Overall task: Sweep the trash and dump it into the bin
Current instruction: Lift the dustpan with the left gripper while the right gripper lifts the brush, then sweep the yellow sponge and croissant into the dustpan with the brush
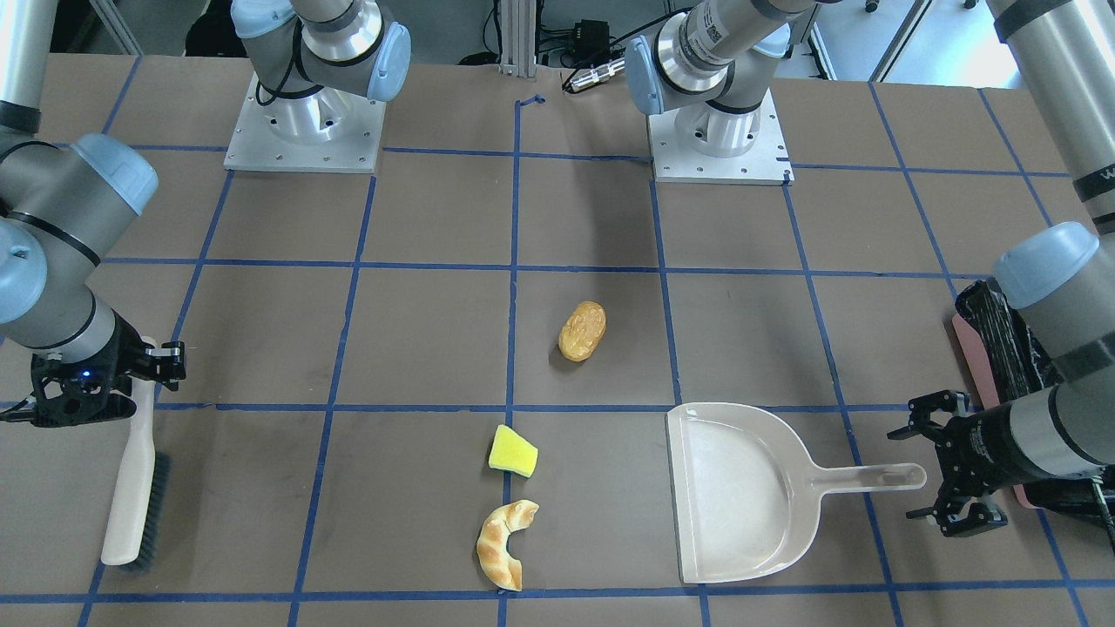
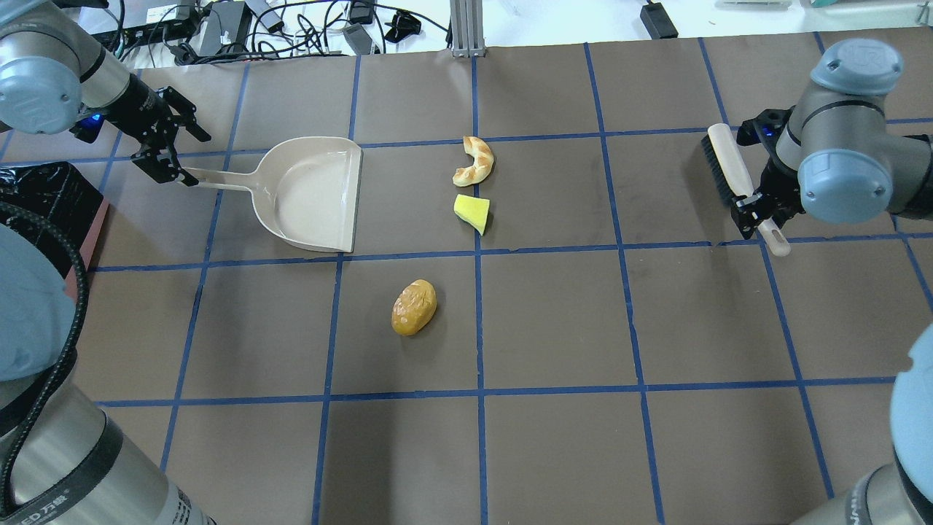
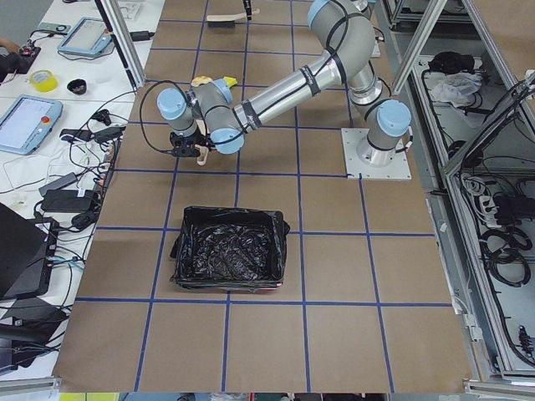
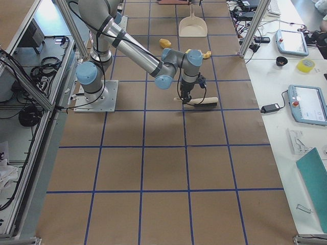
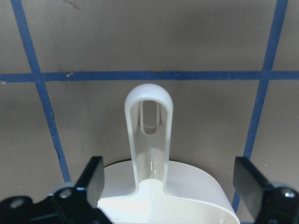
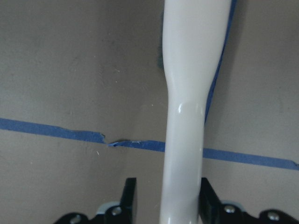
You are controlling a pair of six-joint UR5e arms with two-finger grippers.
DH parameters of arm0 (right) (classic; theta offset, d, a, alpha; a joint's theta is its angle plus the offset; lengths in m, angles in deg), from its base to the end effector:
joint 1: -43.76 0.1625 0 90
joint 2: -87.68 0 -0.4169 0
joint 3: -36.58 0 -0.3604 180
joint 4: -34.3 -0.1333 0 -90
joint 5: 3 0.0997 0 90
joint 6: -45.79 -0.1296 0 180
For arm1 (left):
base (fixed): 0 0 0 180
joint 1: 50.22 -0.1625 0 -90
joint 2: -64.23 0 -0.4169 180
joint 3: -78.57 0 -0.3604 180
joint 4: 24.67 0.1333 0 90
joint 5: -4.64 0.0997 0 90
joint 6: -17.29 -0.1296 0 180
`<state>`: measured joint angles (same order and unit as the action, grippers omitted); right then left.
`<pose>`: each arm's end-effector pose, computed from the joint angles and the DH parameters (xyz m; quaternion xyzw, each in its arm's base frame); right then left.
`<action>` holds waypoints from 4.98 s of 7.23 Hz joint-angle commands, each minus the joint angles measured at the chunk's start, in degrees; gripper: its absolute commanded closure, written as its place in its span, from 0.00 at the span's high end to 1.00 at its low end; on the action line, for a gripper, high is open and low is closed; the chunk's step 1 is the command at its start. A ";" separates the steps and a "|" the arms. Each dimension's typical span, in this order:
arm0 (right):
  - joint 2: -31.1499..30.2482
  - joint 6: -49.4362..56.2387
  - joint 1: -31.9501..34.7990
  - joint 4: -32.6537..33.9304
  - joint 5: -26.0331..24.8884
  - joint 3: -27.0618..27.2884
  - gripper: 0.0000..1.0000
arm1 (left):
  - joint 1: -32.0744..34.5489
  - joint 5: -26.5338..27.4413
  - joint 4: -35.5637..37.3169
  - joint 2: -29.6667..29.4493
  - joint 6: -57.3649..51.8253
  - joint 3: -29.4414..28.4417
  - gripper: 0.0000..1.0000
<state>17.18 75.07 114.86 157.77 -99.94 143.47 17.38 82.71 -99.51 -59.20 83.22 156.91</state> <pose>-0.0579 -0.5322 0.2081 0.0918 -0.9936 -0.0479 0.0449 0.0992 -0.6609 0.2393 0.6961 -0.7081 -0.0917 0.0751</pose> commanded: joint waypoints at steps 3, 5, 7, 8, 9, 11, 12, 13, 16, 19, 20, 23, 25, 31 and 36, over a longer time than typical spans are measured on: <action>-0.25 -0.53 0.00 0.10 0.08 0.34 0.30 | -0.81 0.50 3.12 0.56 -0.98 5.16 0.79; -0.25 -1.76 -0.01 0.19 0.17 0.34 0.26 | -0.81 0.50 3.21 0.56 -1.15 5.69 0.48; -0.60 -1.76 0.00 0.37 0.17 0.16 0.20 | -0.81 0.24 3.30 0.91 -1.42 5.34 0.06; -1.56 -1.94 0.17 0.02 -0.18 -0.97 0.20 | -0.81 0.24 3.30 0.91 -1.42 5.16 0.00; -2.17 -3.07 0.95 -0.68 -0.36 -2.46 0.19 | -0.81 -0.02 4.34 0.74 -1.07 4.81 0.00; -2.62 -5.71 3.84 -3.49 -0.62 -4.31 0.15 | 0.06 0.32 6.99 0.38 1.03 4.37 0.00; -2.62 -8.50 6.99 -5.33 -0.97 -5.63 0.14 | 1.29 0.76 5.77 0.39 4.35 2.20 0.00; -2.79 -9.92 10.59 -5.78 -4.54 -6.51 0.11 | 3.30 3.55 1.32 0.21 7.17 -0.96 0.00; -6.14 -19.20 18.26 -10.52 0.21 -7.13 0.07 | 7.61 4.89 -1.27 -0.32 10.26 -3.89 0.00; -3.43 -35.97 18.71 -10.27 7.20 -6.96 0.02 | 12.00 5.34 -1.27 -1.19 15.96 -6.25 0.00; -2.02 -37.17 19.67 -9.22 7.20 -7.39 0.03 | 13.59 5.77 -1.27 -1.63 17.99 -6.70 0.00; 4.76 -44.10 26.86 -9.64 6.06 -13.90 0.00 | 16.41 6.39 -1.10 -2.86 20.99 -6.62 0.00; 4.67 -45.27 30.22 -10.70 4.13 -13.47 0.00 | 17.56 7.89 -1.10 -3.83 21.79 -6.09 0.00; 7.39 -51.76 38.22 -9.65 5.00 -13.20 0.00 | 19.40 8.94 -1.19 -3.48 22.22 -5.74 0.00; 10.83 -57.93 42.80 -6.13 8.78 -17.31 0.00 | 19.49 9.47 -1.27 -3.39 22.49 -5.39 0.00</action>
<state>27.60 18.49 157.07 151.85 -91.35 128.14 36.81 92.25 -100.76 -62.55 105.64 151.37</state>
